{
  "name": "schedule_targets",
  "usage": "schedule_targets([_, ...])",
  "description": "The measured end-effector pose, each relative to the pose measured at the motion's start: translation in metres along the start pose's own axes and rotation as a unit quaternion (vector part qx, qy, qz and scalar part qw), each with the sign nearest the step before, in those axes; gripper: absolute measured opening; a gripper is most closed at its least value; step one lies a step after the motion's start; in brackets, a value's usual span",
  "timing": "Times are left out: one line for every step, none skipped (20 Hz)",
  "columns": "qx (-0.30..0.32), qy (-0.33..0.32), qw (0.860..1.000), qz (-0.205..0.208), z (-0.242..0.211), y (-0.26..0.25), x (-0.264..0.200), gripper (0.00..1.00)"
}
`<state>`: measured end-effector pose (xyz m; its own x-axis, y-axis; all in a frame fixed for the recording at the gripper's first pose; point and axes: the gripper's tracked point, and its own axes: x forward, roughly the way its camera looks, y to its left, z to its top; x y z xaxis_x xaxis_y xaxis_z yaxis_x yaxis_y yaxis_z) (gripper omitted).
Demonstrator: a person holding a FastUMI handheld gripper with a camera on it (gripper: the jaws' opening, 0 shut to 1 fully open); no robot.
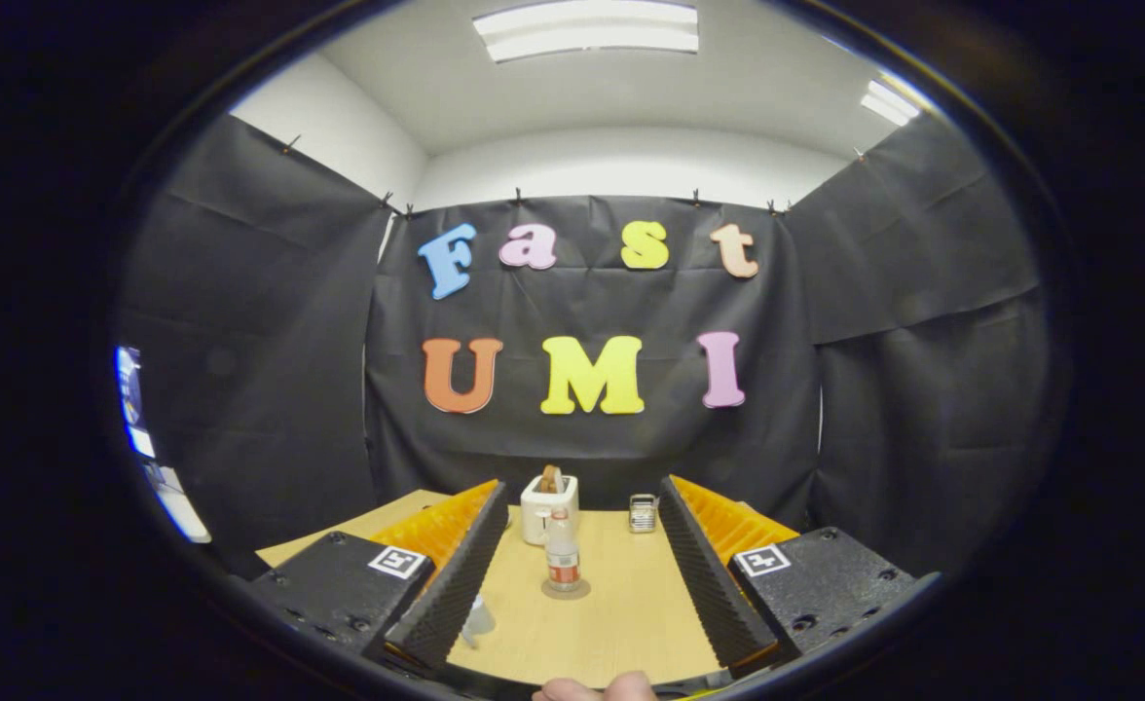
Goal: Take the bottle from table, then pour the juice into the cup, finally place the bottle on the coaster
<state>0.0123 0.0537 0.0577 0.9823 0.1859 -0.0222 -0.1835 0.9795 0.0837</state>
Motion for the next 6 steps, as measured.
schedule_targets([-0.002, 0.0, 1.0, 0.002, 0.0, 0.0018, 0.0002, 0.99])
schedule_targets([-0.004, 0.0, 1.0, 0.004, 0.0015, 0.004, 0.0006, 0.99])
schedule_targets([-0.005, -0.001, 1.0, 0.005, 0.0021, 0.0057, 0.0003, 0.99])
schedule_targets([-0.005, -0.001, 1.0, 0.006, 0.0027, 0.0069, 0.0, 0.99])
schedule_targets([-0.006, -0.002, 1.0, 0.006, 0.0031, 0.0079, -0.001, 0.99])
schedule_targets([-0.007, -0.003, 1.0, 0.005, 0.0039, 0.0079, -0.0016, 0.99])
